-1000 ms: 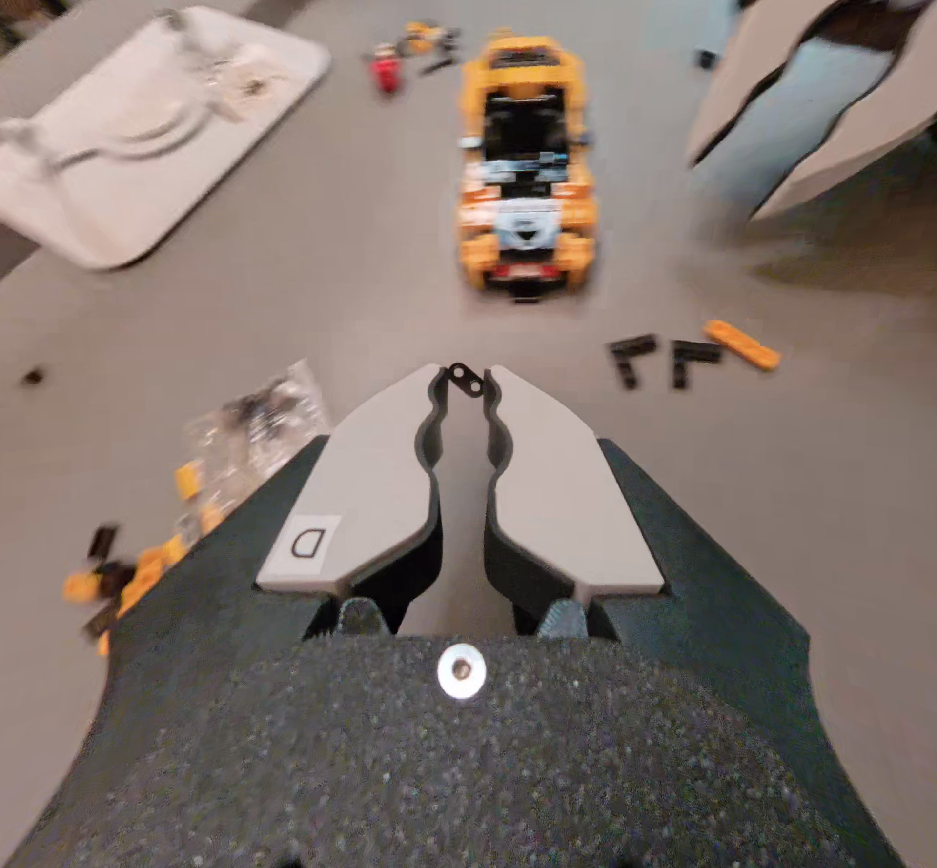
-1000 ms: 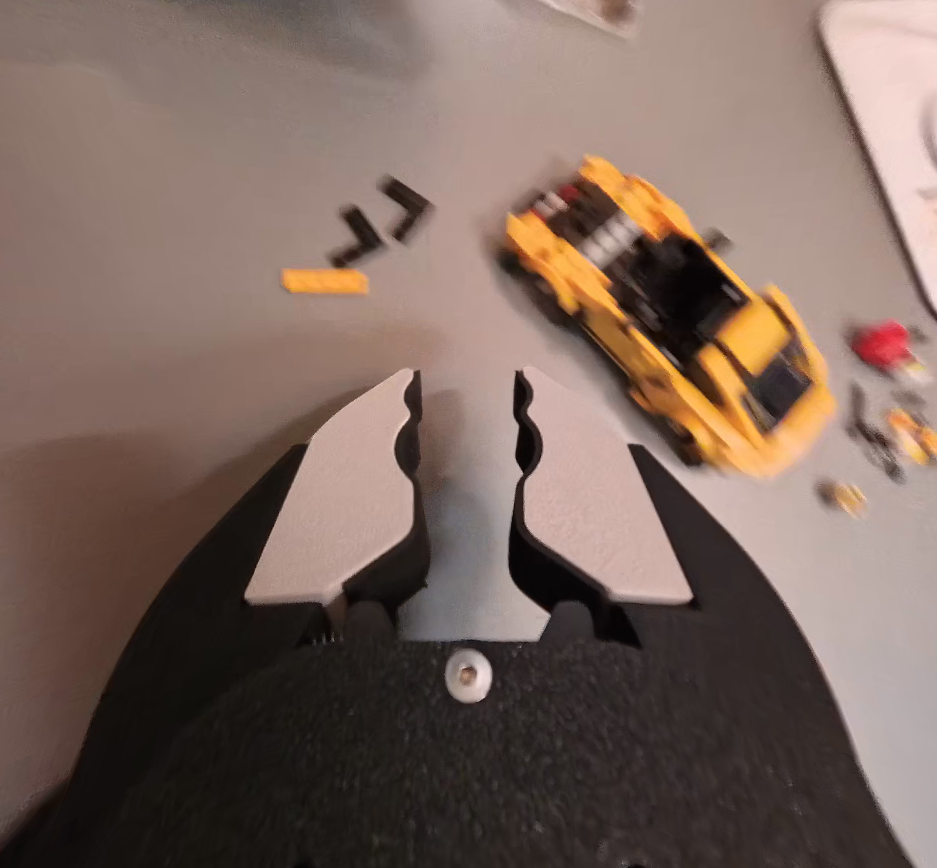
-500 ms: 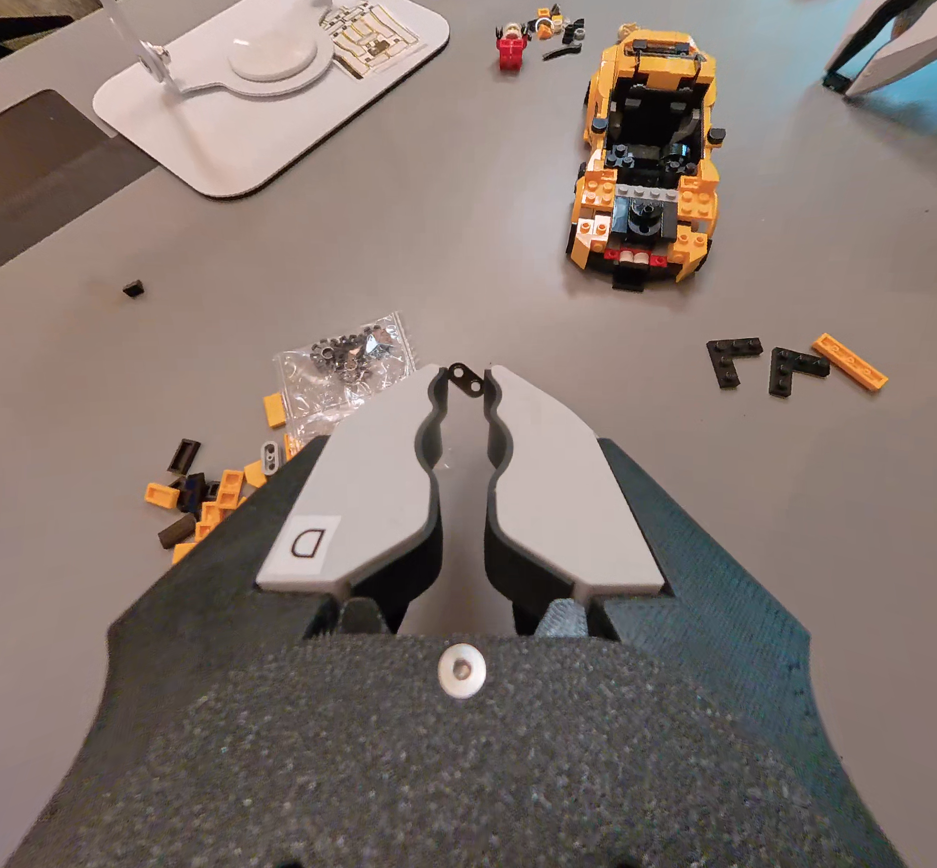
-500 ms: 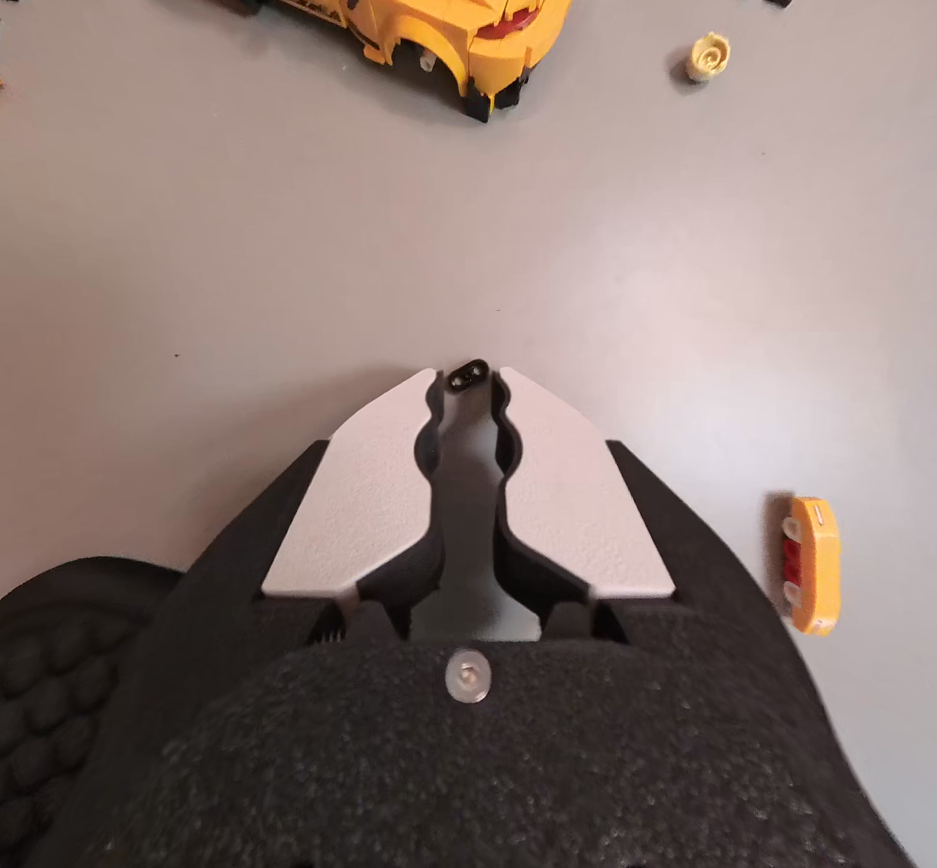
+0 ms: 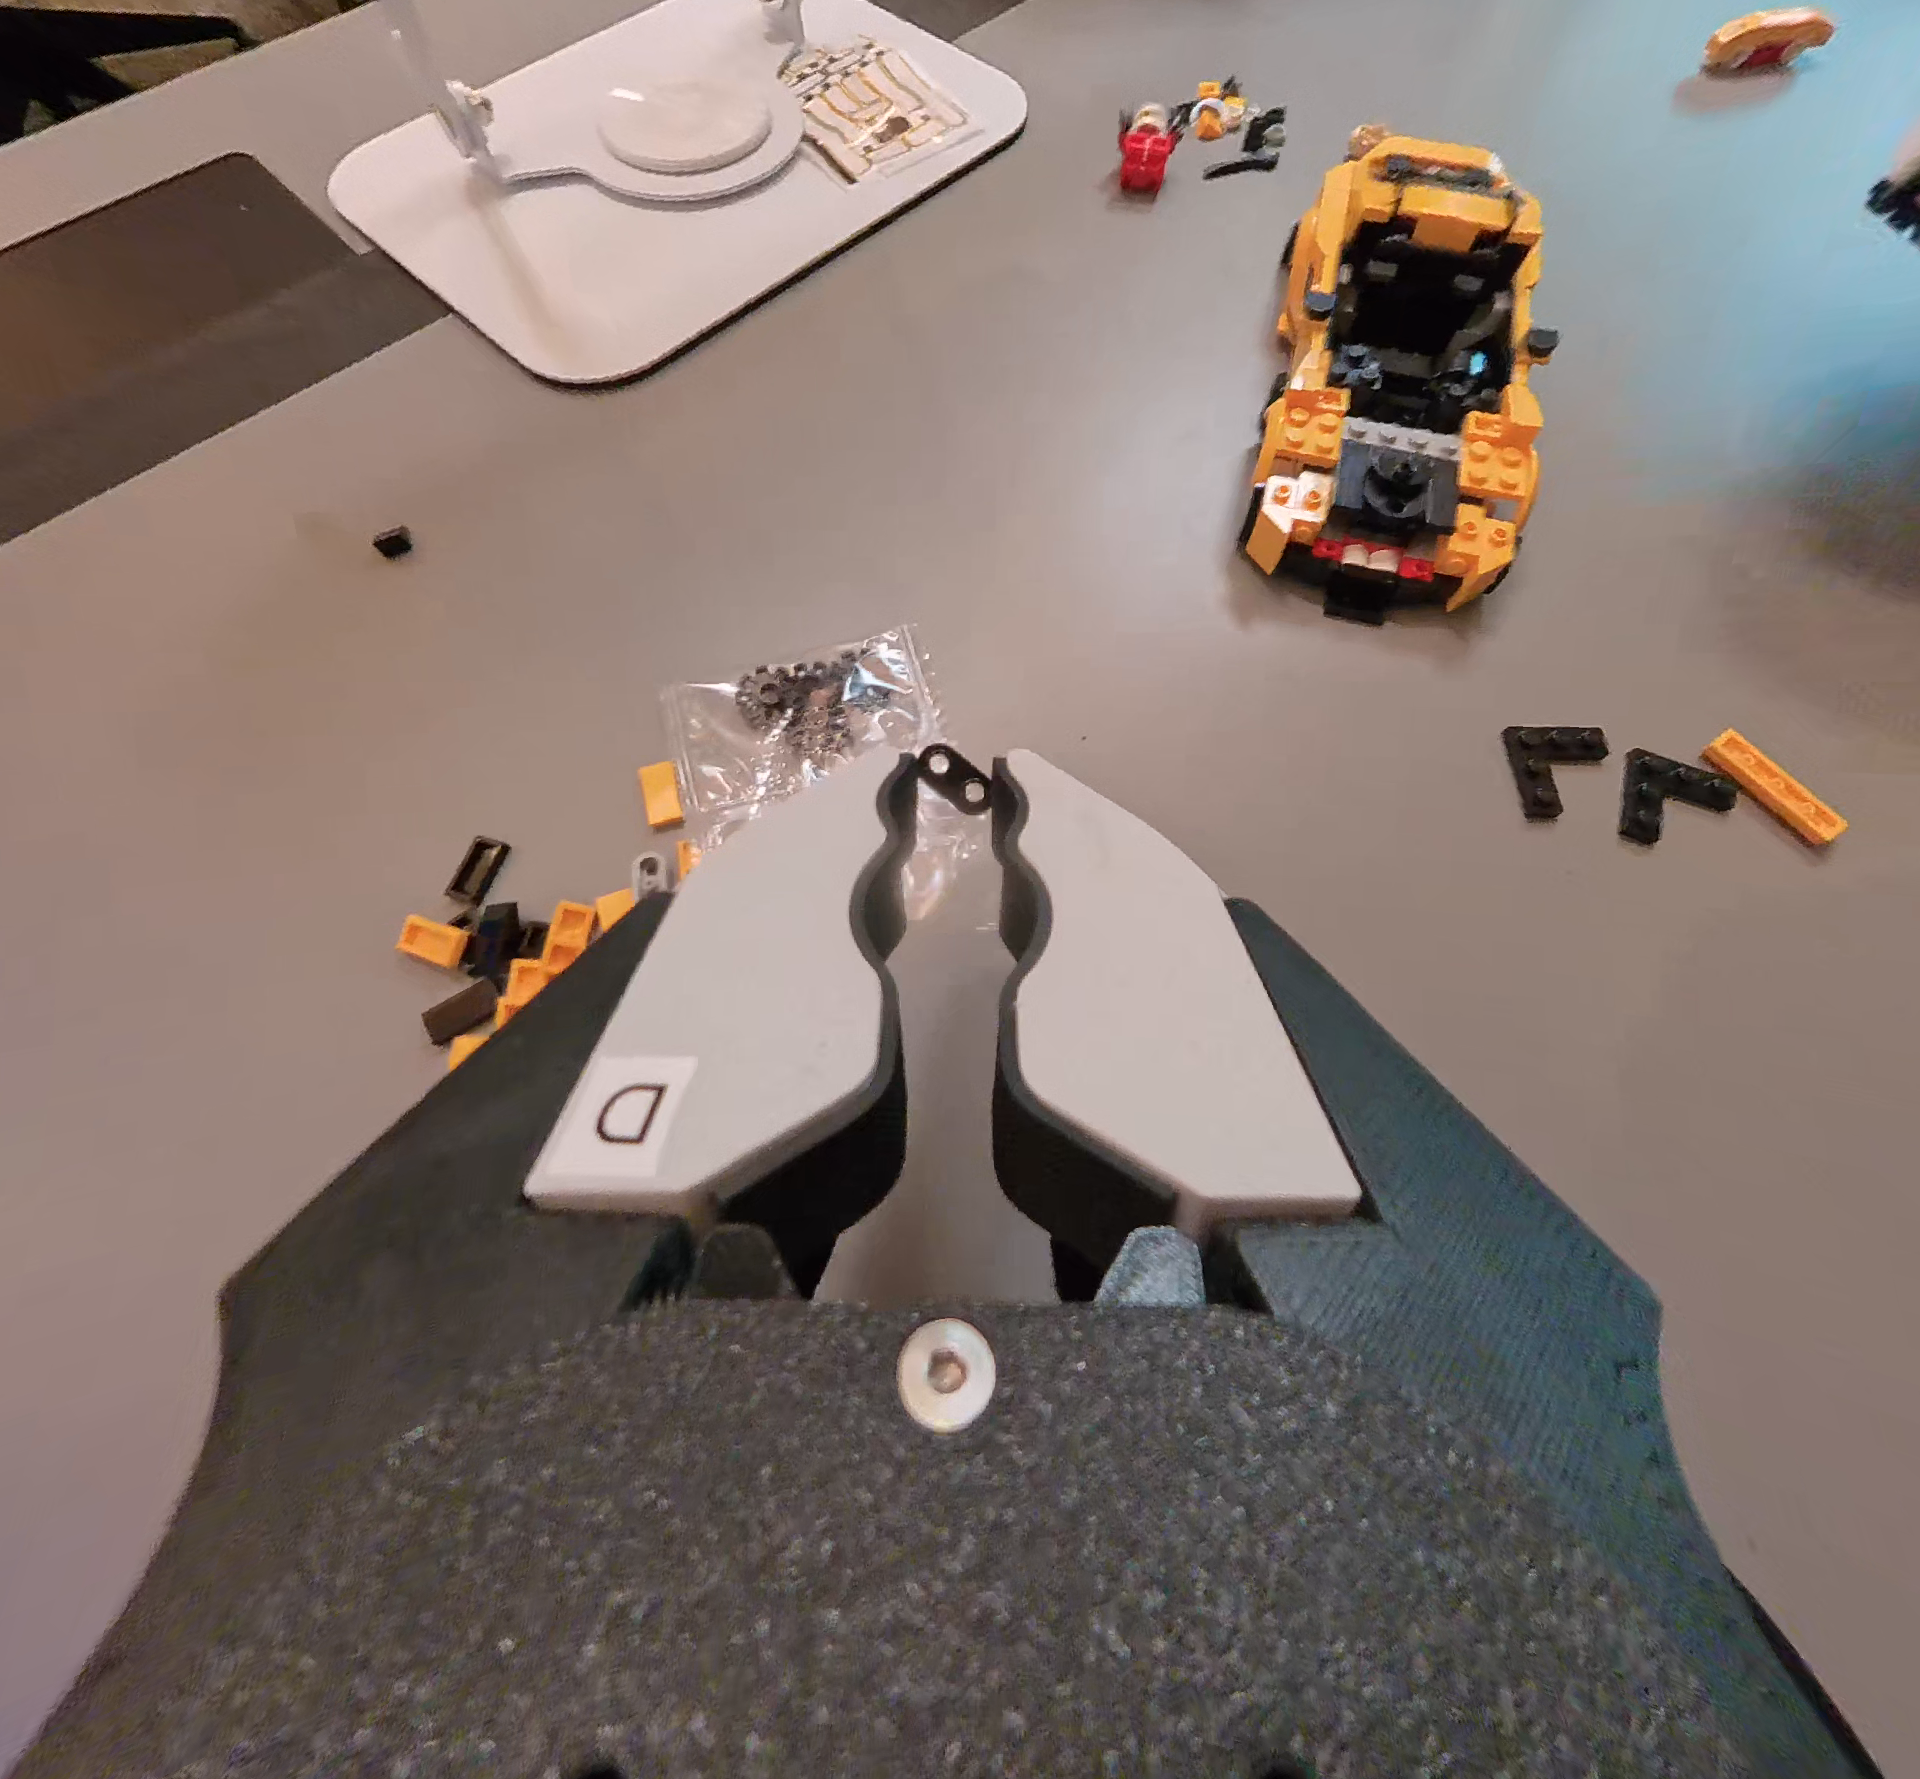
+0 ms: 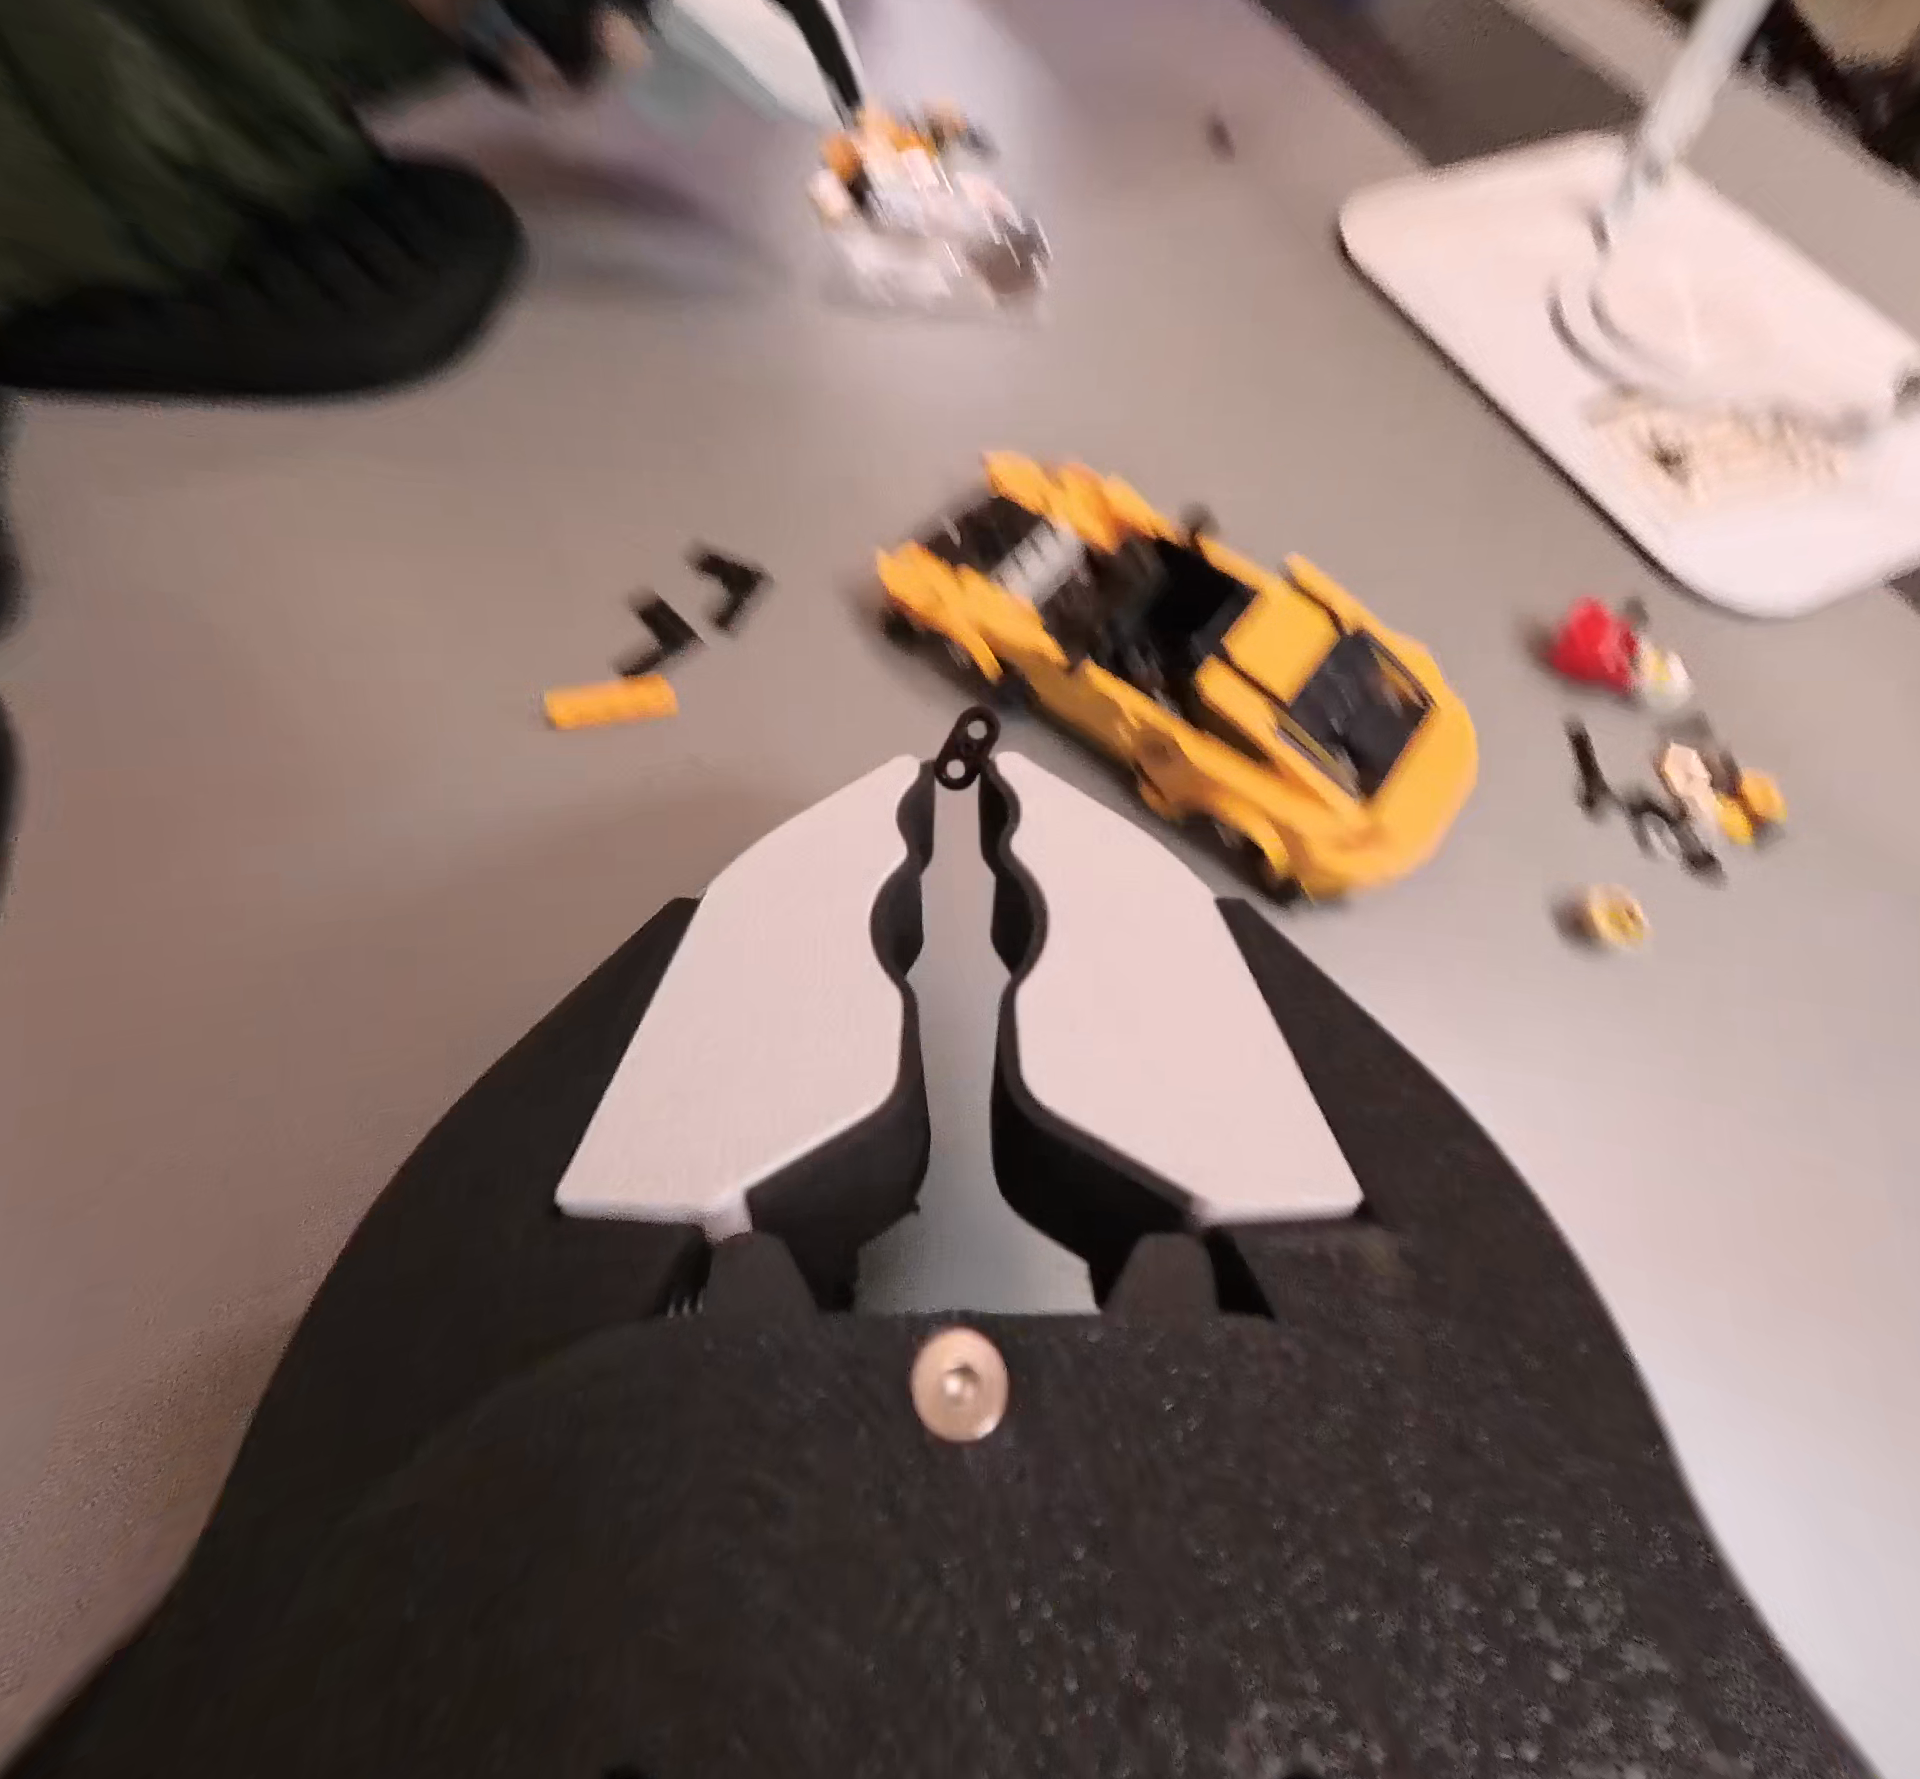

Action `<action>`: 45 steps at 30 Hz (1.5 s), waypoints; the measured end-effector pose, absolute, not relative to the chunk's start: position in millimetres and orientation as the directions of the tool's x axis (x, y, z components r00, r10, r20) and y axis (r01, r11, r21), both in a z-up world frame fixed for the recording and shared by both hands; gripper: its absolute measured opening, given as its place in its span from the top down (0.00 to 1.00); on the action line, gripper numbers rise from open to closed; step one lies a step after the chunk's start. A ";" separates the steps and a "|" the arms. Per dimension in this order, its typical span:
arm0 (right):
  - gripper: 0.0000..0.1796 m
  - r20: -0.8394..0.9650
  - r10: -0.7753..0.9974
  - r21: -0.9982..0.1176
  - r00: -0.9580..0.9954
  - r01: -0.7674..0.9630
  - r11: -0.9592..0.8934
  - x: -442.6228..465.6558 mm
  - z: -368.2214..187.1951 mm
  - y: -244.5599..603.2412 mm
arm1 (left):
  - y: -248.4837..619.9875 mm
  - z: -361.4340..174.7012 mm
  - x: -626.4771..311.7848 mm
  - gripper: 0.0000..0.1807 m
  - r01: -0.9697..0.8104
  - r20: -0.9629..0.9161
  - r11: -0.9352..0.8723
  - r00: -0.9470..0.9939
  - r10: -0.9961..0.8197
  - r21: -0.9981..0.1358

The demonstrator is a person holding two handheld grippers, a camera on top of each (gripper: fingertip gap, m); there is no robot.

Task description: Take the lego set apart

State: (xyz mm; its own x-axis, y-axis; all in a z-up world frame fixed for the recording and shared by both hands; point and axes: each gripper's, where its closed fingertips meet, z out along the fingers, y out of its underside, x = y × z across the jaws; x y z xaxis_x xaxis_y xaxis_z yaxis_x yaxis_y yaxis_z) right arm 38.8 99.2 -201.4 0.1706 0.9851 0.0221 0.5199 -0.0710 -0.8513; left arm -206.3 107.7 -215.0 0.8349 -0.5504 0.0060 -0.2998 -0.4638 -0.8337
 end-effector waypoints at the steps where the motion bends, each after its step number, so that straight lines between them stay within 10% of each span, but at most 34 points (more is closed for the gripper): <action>1: 0.96 0.004 0.992 -0.884 0.130 0.464 -0.057 24.6 -193.2 89.4 | 106.5 -213.9 -203.7 0.93 -0.288 0.027 -0.461 0.826 -0.564 -0.839; 14: 0.96 0.123 0.991 -0.916 0.051 0.391 0.093 -38.3 -192.5 59.1 | 61.2 -216.4 -90.0 0.93 -0.485 -0.091 -0.174 0.475 -0.875 -0.857; 23: 0.96 0.628 0.777 -0.609 0.033 0.644 0.464 13.4 -206.4 105.9 | 78.3 -212.4 -15.4 0.93 -0.582 -0.307 0.031 0.383 -0.871 -0.812; 45: 0.83 0.382 0.924 -0.653 0.001 0.708 0.270 16.3 -242.7 92.6 | 46.1 -237.5 -32.6 0.79 -0.635 -0.032 -0.206 0.343 -0.939 -0.745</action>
